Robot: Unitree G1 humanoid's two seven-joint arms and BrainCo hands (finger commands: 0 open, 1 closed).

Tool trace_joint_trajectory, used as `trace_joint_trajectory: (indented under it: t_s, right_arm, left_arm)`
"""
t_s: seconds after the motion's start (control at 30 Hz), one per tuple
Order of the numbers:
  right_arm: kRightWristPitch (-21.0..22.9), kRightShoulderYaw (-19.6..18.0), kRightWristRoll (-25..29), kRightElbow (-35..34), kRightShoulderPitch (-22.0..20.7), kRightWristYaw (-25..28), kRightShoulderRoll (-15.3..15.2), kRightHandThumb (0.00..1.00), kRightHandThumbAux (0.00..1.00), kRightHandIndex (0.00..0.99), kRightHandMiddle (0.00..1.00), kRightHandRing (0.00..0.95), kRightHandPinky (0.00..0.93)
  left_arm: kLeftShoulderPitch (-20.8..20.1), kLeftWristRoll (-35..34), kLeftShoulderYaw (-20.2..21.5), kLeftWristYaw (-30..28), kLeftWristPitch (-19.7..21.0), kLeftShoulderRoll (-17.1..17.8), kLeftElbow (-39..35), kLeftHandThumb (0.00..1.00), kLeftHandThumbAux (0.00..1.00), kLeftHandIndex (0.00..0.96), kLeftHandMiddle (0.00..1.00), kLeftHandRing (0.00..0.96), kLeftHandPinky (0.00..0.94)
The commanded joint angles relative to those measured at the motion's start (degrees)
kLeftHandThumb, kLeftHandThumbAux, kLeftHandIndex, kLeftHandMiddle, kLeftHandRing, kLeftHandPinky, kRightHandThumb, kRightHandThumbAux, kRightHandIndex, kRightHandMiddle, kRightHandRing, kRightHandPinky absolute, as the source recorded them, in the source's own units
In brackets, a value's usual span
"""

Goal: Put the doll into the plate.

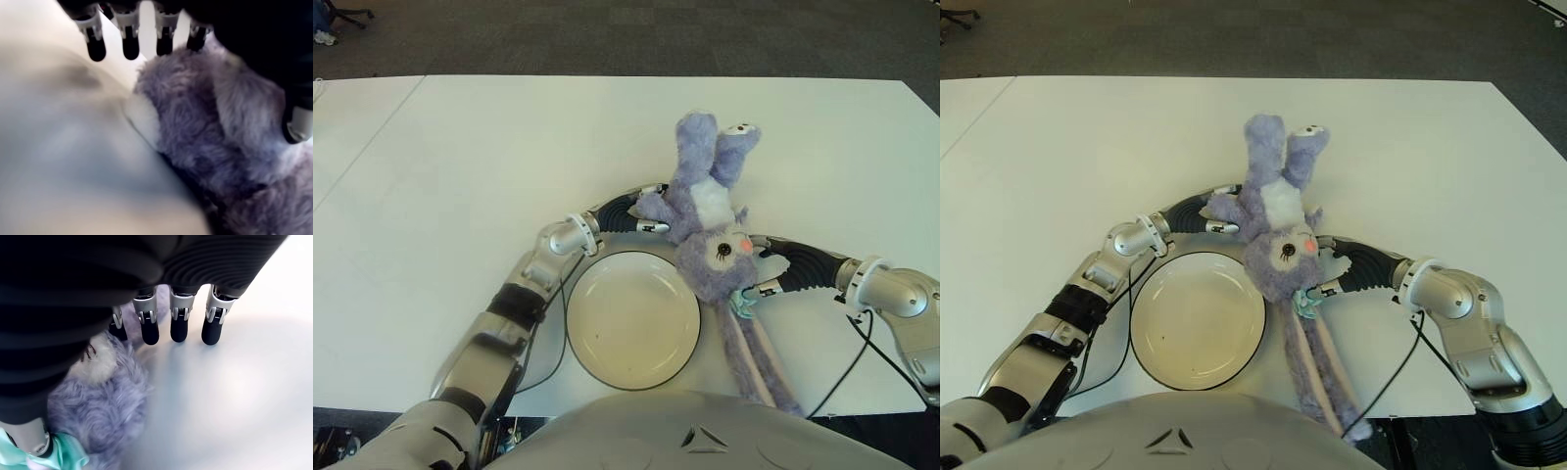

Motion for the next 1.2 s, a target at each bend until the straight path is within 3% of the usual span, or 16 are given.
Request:
trace_joint_trajectory:
  t_s: [0.03, 0.43, 0.7, 0.8, 0.97, 1.13, 1.2]
  right_arm:
    - [-1.1, 2.5, -0.6, -0.1, -0.1, -1.1, 2.2, 0.164, 0.609, 0.0, 0.0, 0.005, 0.068]
    - [0.3, 7.6, -4.5, 2.1, -1.3, -6.1, 7.5, 0.147, 0.613, 0.0, 0.0, 0.0, 0.015]
    - [0.0, 8.6, -6.7, 3.7, -1.5, -9.2, 9.8, 0.151, 0.651, 0.0, 0.0, 0.0, 0.0]
    - [2.1, 8.1, -6.8, 3.5, -1.5, -9.9, 11.0, 0.154, 0.678, 0.0, 0.02, 0.011, 0.0]
    - [5.6, 6.9, -5.1, 3.3, -1.7, -10.6, 13.5, 0.213, 0.743, 0.015, 0.117, 0.105, 0.119]
    - [8.5, 5.3, -2.9, 3.5, -2.6, -10.9, 16.0, 0.251, 0.764, 0.036, 0.171, 0.143, 0.142]
    - [9.6, 4.6, -1.9, 3.6, -3.4, -10.9, 16.9, 0.304, 0.795, 0.102, 0.228, 0.209, 0.213]
  left_arm:
    - [-2.0, 5.3, -2.1, 5.3, -0.5, -1.2, 5.0, 0.106, 0.453, 0.0, 0.0, 0.0, 0.0]
    - [-8.2, 13.9, -6.1, 20.1, 0.6, -6.5, 15.7, 0.104, 0.56, 0.0, 0.0, 0.0, 0.0]
    - [-10.5, 15.6, -7.4, 26.9, -0.5, -8.9, 23.1, 0.051, 0.572, 0.0, 0.0, 0.0, 0.0]
    - [-10.7, 15.1, -7.3, 28.0, -1.4, -9.3, 24.8, 0.029, 0.567, 0.0, 0.0, 0.0, 0.0]
    - [-10.6, 14.3, -6.9, 28.5, -2.4, -9.2, 25.7, 0.013, 0.562, 0.0, 0.0, 0.0, 0.0]
    - [-10.4, 13.4, -6.4, 28.2, -2.5, -9.3, 25.9, 0.008, 0.563, 0.0, 0.0, 0.0, 0.0]
    - [-10.3, 12.8, -6.0, 27.9, -2.2, -9.5, 26.0, 0.0, 0.557, 0.0, 0.0, 0.0, 0.0]
